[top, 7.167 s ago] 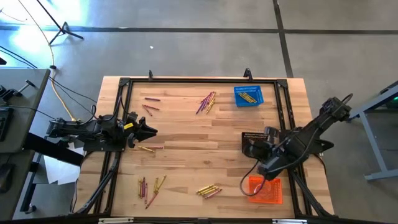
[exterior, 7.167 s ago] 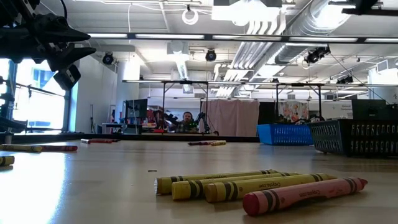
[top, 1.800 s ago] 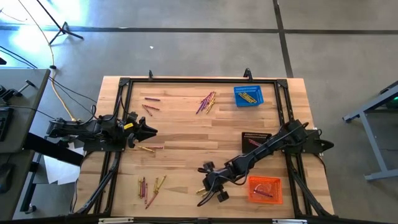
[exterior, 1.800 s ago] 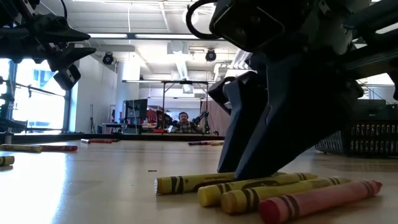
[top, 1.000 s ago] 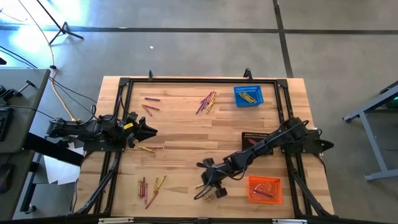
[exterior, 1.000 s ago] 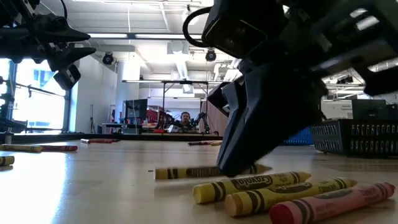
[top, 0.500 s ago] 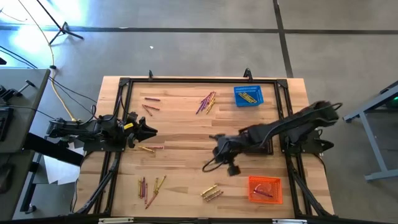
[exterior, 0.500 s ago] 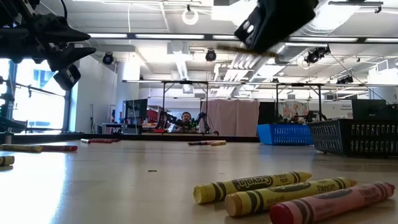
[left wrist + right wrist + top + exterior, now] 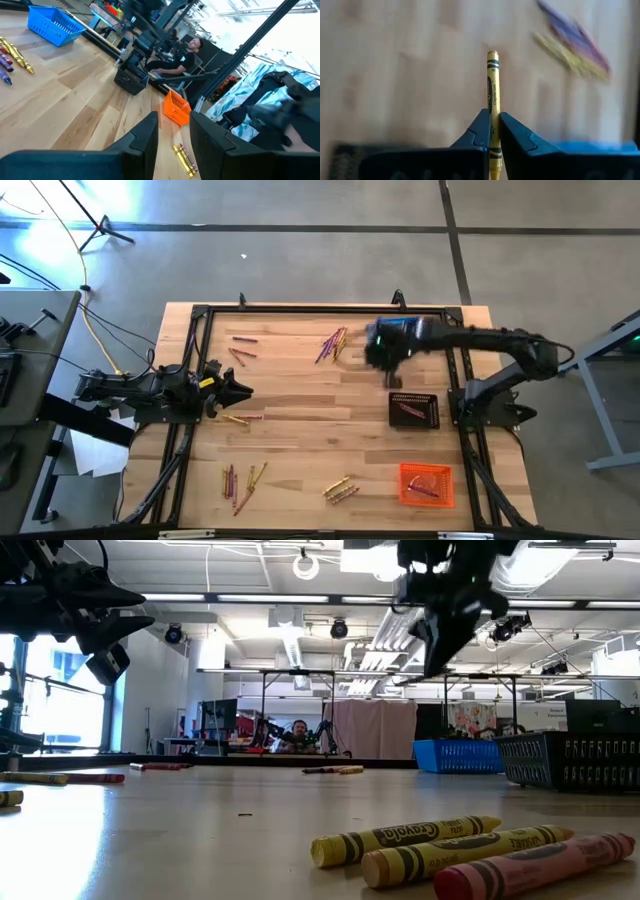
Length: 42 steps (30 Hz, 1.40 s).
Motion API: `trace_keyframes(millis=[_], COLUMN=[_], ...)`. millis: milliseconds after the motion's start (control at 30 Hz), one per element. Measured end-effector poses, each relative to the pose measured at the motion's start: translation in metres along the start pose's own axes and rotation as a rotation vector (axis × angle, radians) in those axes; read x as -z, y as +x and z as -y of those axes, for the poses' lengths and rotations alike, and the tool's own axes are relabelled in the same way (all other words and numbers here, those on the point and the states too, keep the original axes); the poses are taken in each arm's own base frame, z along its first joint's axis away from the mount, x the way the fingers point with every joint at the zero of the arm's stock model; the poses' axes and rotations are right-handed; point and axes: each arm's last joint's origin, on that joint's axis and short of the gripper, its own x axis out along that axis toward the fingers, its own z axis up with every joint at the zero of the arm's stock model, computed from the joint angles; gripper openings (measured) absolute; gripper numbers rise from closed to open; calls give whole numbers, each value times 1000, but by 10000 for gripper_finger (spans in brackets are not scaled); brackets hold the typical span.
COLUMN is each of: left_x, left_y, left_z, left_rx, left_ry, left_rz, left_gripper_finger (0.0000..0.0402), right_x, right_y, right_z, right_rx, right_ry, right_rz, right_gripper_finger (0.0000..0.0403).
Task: Sort crayons
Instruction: Put the yellow crayon into the blue bin
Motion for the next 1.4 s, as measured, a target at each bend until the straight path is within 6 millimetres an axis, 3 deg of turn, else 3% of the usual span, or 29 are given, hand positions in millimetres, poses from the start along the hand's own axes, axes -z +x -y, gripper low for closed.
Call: trace_keyframes(millis=[267, 400, 500, 900, 1200, 1400], left_x=[0, 0, 0, 0, 0, 0], left_y=[0, 0, 0, 0, 0, 0], left_z=[0, 0, 0, 0, 0, 0], left_rx=[0, 0, 0, 0, 0, 0], left_ry=[0, 0, 0, 0, 0, 0], left_rz=[0, 0, 0, 0, 0, 0], left_gripper_finger=[99, 99, 99, 99, 99, 99], right_x=[63, 91, 103, 110, 116, 106], right_y=[-11, -8, 3, 63, 61, 61], right_z=[102, 133, 145, 152, 134, 114], right_rx=[128, 182, 169, 49, -68, -97], right_ry=[375, 596, 641, 682, 854, 793], right_rz=[34, 24, -20, -193, -342, -478], right_gripper_finger=[13, 13, 11, 17, 62, 67])
